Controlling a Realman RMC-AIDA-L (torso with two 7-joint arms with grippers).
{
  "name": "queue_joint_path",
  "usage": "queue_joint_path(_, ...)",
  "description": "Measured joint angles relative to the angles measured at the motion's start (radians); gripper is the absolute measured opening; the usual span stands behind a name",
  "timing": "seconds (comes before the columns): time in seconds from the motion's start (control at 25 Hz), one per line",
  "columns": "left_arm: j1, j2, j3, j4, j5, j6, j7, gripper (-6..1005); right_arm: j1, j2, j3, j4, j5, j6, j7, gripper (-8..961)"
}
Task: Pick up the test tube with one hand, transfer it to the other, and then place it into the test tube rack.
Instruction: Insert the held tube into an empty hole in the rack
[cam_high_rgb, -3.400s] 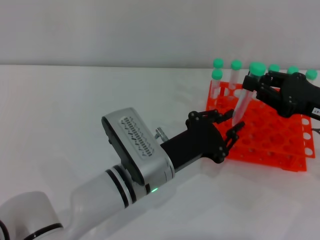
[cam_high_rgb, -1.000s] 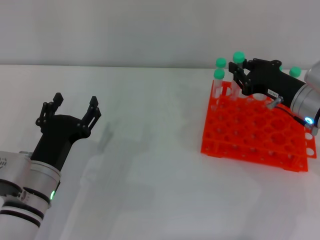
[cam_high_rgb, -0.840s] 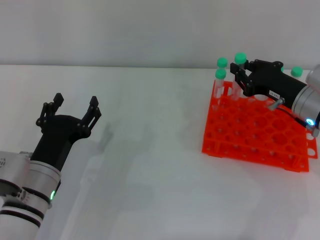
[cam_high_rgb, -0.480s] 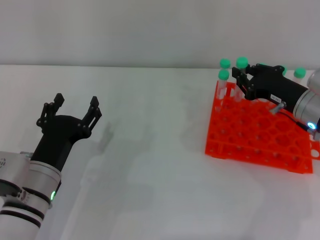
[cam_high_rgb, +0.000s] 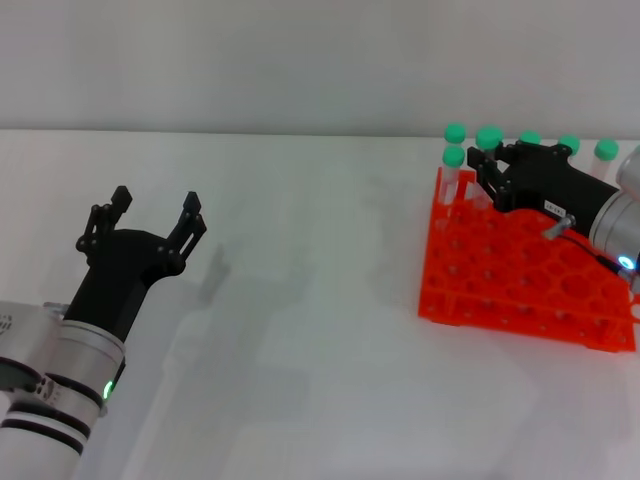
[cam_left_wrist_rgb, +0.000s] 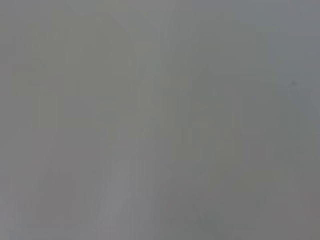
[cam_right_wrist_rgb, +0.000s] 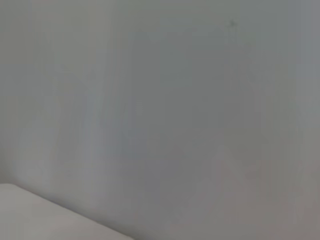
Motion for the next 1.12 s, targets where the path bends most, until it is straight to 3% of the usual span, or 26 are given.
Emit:
queue_joint_path(1.0,-0.023,0.0,-0.001,0.0,0.001,0.0,-0.011,867,-0.056,0.0,0.0,-0.017,0.024,-0.009,-0.006,244)
queue_joint_path(1.12,-0.024,0.0,0.0,0.0,0.0,0.0,-0.011,867,-0.088,0.0,0.0,-0.047,0.025,-0.013,-0.002,387)
